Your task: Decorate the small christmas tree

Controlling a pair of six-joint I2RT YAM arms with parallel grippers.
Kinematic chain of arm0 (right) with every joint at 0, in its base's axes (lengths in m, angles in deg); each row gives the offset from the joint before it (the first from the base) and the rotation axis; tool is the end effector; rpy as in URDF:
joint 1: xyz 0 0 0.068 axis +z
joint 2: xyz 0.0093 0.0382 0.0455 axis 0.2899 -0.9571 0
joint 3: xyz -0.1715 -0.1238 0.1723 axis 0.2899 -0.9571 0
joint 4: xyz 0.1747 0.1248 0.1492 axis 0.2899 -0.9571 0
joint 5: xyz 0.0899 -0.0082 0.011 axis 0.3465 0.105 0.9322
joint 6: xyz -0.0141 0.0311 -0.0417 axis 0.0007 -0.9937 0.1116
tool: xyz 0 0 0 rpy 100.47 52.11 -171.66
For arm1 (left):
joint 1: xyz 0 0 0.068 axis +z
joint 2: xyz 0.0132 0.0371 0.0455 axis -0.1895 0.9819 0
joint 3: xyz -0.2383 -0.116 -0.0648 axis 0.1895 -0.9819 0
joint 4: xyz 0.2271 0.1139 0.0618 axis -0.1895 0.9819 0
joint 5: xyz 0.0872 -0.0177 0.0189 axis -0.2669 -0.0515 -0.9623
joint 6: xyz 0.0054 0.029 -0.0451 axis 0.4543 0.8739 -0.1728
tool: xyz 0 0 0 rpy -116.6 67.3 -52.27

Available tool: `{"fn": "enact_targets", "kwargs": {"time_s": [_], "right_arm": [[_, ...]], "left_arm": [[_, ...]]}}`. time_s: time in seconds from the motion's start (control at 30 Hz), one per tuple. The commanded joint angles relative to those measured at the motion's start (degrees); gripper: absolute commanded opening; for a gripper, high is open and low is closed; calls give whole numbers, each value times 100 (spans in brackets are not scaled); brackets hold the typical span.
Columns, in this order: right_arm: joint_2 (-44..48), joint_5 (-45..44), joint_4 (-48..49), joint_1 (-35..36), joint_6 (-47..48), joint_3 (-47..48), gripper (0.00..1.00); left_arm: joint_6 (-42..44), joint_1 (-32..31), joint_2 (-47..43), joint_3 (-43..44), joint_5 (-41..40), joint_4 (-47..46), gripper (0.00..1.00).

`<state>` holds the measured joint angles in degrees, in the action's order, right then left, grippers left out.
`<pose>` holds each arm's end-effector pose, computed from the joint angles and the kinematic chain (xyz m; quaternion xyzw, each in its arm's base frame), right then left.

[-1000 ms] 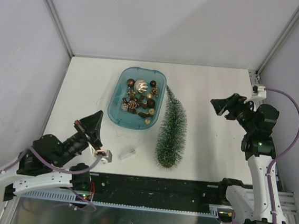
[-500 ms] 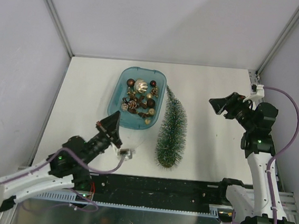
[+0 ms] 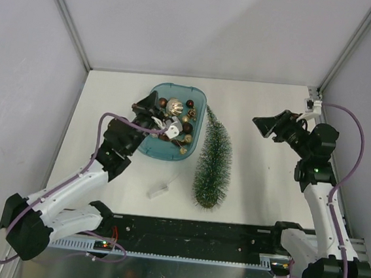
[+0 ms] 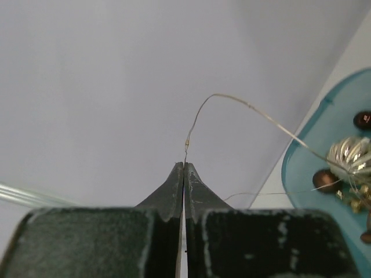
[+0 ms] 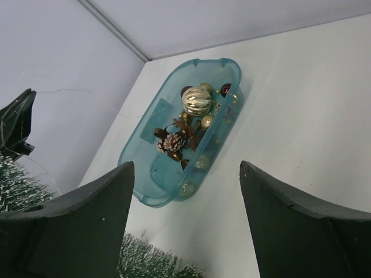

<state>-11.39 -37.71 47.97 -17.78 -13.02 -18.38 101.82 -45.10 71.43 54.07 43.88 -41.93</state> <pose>0.2120 0.0166 0.3450 -0.0099 0.7223 0.3732 0.5822 0.1984 -0.1297 0.3383 0.4818 0.4382 0.2629 0.7119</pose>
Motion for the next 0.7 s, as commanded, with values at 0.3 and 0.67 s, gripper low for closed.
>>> {"fn": "enact_targets", "kwargs": {"time_s": [0.3, 0.67], "right_arm": [[-804, 386, 1804, 532, -897, -264, 80], [-1691, 460, 2847, 852, -1730, -353, 80]], "left_arm": [[-1517, -214, 1131, 975, 299, -1089, 0], [-2614, -624, 2251, 2090, -941, -1045, 0]]}}
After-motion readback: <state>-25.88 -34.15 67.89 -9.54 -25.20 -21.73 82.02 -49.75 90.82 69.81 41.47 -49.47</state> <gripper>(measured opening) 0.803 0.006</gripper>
